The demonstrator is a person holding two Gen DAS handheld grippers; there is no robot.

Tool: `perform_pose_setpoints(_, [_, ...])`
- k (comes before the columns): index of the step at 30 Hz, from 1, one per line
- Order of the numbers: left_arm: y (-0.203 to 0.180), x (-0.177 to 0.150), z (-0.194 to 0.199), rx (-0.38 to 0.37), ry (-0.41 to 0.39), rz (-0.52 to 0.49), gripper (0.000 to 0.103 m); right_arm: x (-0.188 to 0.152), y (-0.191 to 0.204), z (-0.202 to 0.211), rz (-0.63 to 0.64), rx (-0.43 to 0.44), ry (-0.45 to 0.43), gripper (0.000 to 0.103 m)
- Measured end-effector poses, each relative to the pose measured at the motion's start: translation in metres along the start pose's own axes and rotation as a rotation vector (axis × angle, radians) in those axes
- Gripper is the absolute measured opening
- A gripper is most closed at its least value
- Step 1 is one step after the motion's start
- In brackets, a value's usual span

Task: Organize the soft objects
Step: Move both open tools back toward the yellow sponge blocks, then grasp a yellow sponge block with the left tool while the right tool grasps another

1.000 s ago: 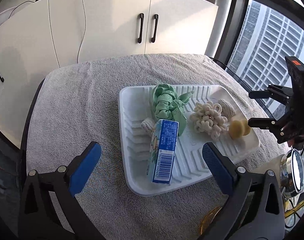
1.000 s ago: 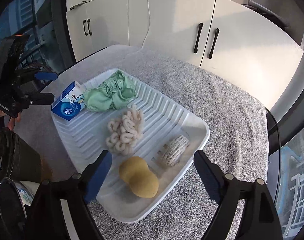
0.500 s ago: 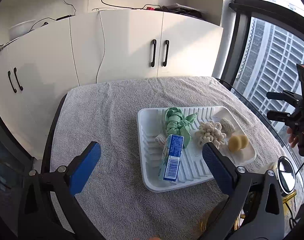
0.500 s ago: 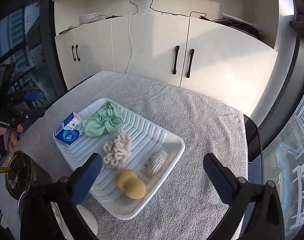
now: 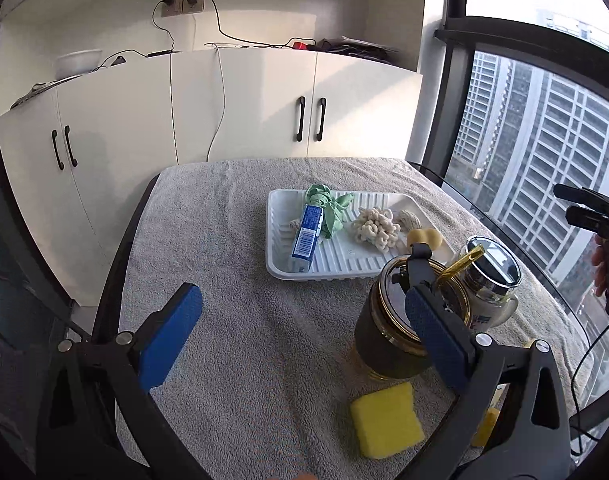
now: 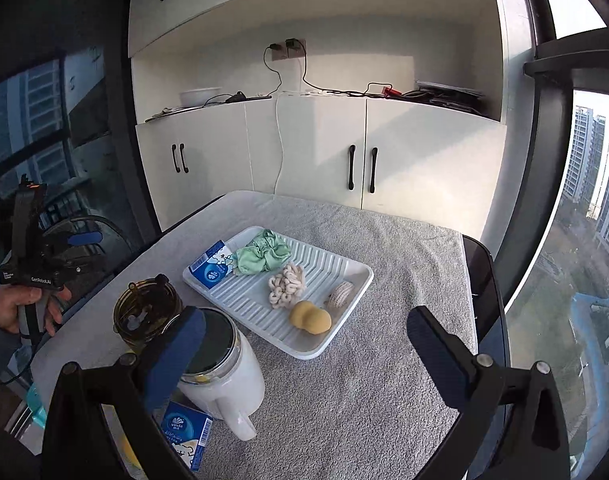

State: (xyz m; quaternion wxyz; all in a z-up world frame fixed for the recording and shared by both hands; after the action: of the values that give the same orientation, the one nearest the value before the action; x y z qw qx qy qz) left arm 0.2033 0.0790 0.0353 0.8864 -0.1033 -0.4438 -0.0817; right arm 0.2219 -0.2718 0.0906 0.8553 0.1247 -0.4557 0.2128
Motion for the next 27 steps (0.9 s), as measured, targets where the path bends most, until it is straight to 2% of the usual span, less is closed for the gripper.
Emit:
perform_pose_setpoints(7, [-0.037,-0.063,0.022,-0.018,0.058,-0.015,0.103,-0.070,0.048,0.030,-0.008,-0.015,0.030,0.103])
perform_pose_setpoints(13, [-0.056,-0.102,0.014,-0.022,0.134,0.002,0.103,-0.128,0.074,0.029,-0.078,-0.043,0.109,0.103])
perform_pose_setpoints(21, [-0.061,-0.109,-0.009,0.012,0.173,0.006,0.103,-0.165,0.075,0.010,-0.152,-0.139,0.198,0.103])
perform_pose_setpoints(27, [-0.062,-0.113,-0.038,0.033,0.258,0.009,0.103,-0.175,0.058,-0.010,-0.216,-0.176,0.249,0.103])
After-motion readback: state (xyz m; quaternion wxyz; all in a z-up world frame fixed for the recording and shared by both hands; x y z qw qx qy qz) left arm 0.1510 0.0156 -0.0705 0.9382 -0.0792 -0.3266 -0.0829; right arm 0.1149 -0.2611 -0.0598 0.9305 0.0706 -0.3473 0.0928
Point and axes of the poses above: each gripper's, at about its wrist camera, not at the fingertips, and z roughly against the way its jaws point, y to its left, x to its top, the point moved 3 cm from there along -z, roughly the way its jaws point, and after that the axes turned 1 degree about z, right-handed, at the moved point
